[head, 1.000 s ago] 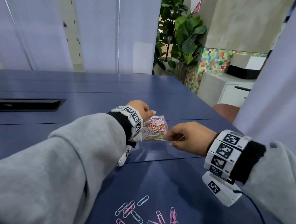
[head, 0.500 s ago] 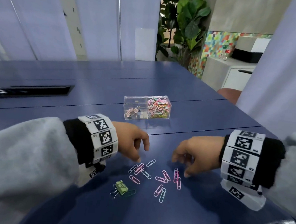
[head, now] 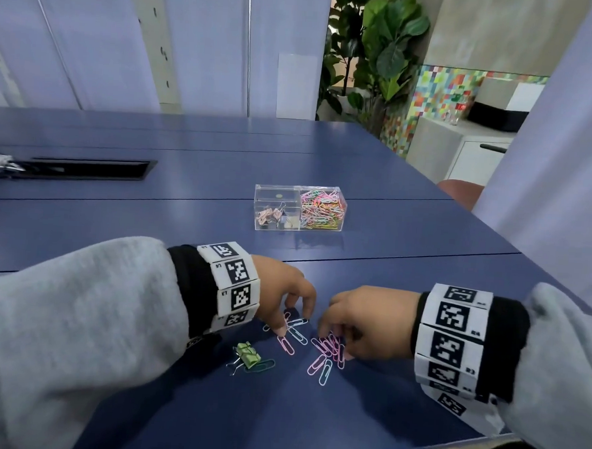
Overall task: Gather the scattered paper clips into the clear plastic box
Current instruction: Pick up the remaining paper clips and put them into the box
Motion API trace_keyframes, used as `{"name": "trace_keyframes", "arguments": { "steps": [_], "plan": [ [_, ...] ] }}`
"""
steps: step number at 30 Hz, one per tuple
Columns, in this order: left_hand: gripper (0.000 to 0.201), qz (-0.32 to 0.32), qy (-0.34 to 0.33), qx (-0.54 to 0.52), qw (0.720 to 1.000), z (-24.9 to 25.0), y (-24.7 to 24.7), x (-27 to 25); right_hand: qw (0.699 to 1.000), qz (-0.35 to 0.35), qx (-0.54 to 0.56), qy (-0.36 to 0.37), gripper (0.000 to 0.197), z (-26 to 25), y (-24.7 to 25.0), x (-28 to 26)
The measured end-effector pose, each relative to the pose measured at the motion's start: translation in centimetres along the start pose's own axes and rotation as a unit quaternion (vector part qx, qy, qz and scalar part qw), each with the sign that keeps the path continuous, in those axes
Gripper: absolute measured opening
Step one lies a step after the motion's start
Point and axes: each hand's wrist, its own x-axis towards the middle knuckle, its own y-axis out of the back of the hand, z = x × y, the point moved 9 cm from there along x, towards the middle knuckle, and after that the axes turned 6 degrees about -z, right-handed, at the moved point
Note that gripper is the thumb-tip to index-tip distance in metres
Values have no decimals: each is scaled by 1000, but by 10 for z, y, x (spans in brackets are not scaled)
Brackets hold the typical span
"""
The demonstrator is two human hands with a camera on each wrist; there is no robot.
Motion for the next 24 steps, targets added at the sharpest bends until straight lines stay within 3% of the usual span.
{"name": "trace_keyframes", "arguments": {
  "steps": [5, 11, 15, 21, 24],
  "plan": [
    [30, 16, -9, -16, 1000, -2, 1, 0, 999, 14, 23, 20, 36, -8, 3, -1],
    [59, 2, -6, -17, 1000, 7, -4, -4, 999, -4, 14, 41, 57, -21, -1, -2],
    [55, -9, -27, 18, 999, 17, -7, -1, 998, -11, -12, 67, 40, -29, -4, 1],
    [15, -11, -35, 17, 999, 12, -8, 3, 996, 9, 10, 89, 19, -26, -1, 0],
    [28, 2, -35, 14, 999, 9, -6, 3, 998, 11, 13, 67, 20, -19, 0, 2]
  ]
}}
